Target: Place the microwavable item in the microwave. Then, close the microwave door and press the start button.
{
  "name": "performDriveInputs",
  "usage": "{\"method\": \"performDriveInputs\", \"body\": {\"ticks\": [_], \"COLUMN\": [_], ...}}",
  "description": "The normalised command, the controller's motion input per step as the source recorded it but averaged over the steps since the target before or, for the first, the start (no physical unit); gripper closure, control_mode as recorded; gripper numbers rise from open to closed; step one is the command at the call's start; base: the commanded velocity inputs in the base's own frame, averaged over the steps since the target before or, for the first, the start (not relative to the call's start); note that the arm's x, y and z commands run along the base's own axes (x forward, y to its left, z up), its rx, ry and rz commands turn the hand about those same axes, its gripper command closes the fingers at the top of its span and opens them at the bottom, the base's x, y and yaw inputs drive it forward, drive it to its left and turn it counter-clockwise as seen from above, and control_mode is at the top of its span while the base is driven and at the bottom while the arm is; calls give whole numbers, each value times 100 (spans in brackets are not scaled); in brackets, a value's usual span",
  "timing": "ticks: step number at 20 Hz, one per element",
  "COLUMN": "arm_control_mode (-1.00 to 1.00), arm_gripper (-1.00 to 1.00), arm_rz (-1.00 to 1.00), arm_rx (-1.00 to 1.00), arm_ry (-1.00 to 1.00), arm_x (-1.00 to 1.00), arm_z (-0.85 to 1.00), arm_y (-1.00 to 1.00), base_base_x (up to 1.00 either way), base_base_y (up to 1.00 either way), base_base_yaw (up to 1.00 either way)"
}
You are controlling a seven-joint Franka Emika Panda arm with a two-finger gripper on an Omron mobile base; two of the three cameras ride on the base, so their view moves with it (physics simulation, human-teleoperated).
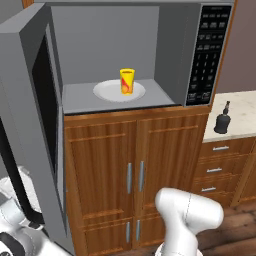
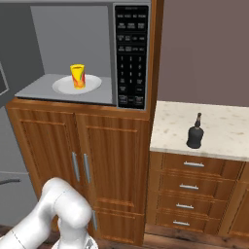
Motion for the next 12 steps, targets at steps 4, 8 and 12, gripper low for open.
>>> {"method": "performDriveInputs", "body": {"ticks": [4, 8, 12], "arm_control_mode": [-100, -100, -100], "arm_gripper": [-100, -100, -100], "arm_rz": [14, 20, 23], "arm_rx": [37, 41, 40], "arm_ry": [-23, -23, -24], "arm_x": [-2, 0, 0], "arm_z": [26, 6, 0], "arm_y": [-95, -100, -100], "base_base_x": [0, 0, 0], "base_base_y": [0, 0, 0], "base_base_yaw": [0, 0, 0]}}
